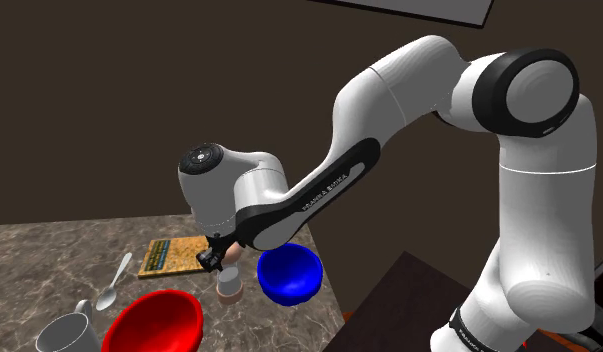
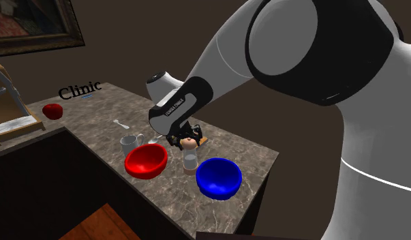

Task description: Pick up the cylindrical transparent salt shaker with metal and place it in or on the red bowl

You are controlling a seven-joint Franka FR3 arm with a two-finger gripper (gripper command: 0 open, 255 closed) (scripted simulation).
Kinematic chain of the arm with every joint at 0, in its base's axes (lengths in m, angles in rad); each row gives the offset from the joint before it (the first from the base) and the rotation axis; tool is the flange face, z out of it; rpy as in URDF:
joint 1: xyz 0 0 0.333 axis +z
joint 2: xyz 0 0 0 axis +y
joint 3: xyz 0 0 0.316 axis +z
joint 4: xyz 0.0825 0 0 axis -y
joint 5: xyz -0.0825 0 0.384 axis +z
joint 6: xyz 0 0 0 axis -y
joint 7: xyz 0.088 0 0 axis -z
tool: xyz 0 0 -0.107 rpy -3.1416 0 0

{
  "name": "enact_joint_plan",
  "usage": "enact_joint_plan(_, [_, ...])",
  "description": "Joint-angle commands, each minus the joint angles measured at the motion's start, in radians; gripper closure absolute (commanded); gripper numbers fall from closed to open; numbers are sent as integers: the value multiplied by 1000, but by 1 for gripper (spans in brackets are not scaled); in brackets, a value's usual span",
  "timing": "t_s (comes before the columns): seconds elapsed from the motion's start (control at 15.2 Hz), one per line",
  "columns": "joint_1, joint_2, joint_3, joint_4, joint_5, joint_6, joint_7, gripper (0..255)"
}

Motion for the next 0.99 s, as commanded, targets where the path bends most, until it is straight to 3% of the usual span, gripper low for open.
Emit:
enact_joint_plan(0.0, [0, 0, 0, 0, 0, 0, 0, 255])
enact_joint_plan(0.4, [0, 0, 0, 0, 0, 0, 0, 255])
enact_joint_plan(0.92, [-19, -68, 28, 20, 64, -66, -59, 255])
